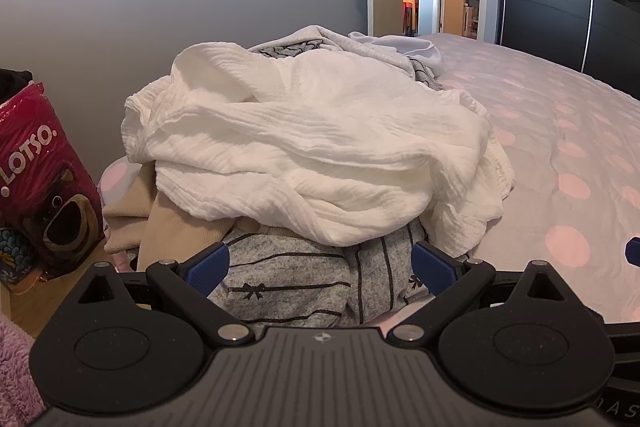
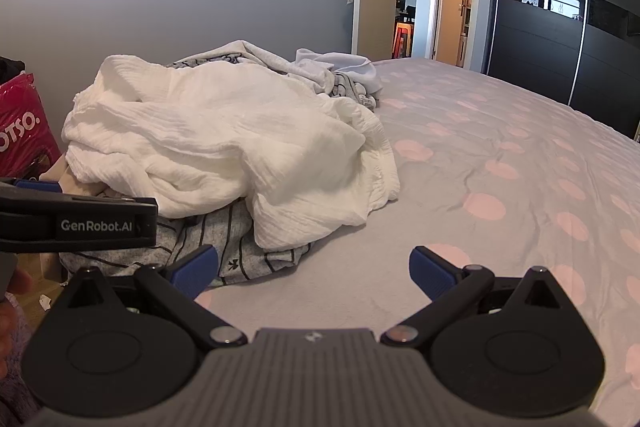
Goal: Fold clothes
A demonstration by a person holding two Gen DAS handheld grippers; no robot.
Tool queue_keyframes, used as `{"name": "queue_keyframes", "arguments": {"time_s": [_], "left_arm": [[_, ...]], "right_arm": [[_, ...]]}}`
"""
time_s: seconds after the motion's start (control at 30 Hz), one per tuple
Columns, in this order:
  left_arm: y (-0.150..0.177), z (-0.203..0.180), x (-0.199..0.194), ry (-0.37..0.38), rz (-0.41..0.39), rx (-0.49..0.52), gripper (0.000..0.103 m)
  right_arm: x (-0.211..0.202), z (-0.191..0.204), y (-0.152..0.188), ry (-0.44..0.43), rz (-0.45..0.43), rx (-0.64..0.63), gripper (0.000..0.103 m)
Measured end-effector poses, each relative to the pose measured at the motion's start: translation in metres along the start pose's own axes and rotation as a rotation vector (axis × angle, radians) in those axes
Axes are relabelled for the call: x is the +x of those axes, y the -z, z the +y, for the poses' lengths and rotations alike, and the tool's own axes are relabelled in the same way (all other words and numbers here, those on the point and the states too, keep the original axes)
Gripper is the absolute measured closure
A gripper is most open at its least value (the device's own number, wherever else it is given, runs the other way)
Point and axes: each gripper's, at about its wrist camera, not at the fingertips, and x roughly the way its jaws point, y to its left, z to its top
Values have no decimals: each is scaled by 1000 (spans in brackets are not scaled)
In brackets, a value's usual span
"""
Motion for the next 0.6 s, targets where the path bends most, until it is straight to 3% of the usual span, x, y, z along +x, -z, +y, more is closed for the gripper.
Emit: {"name": "queue_keyframes", "arguments": {"time_s": [0.37,0.6], "left_arm": [[-17,11,10,1,15,19,6],[-44,28,30,-17,4,104,7]], "right_arm": [[17,4,-17,-22,3,29,1],[47,26,-35,-28,-3,-37,4]]}}
